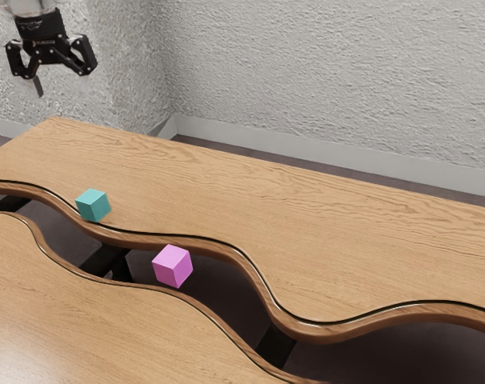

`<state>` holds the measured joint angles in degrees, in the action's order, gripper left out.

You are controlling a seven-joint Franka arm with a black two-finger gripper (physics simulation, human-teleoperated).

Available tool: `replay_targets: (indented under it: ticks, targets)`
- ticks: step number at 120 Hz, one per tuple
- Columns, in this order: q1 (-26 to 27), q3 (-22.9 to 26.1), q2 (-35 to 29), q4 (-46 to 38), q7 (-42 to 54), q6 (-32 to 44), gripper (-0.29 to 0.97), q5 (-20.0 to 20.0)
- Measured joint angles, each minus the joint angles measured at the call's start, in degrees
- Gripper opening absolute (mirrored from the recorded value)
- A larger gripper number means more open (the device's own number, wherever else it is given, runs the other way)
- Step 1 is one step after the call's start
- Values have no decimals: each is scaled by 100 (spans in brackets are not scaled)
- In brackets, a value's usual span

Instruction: Pick up the blue block with one arm, and put the blue block on the pink block with one arm

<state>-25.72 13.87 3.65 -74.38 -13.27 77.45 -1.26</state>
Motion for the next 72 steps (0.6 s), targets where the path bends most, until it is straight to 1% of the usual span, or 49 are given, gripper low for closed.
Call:
replay_targets:
  ticks: [10,12,17,22,29,38,58,66,72]
  targets:
    - [196,-3,-3,4,-146,-46,68,1]
    - [209,5,-24,151,-176,-83,68,-1]
    - [193,66,-108,870,-257,-243,68,-42]
    - [93,151,-371,1288,-332,-386,68,-72]
    - [20,240,-586,1528,-427,-568,68,-95]
    - [60,358,-632,1610,-538,-726,68,-109]
    - [256,654,-408,1505,-747,-760,68,-136]
    - [287,672,-579,953,-782,-721,68,-183]
    - [284,538,-1059,66,-788,-585,68,-177]
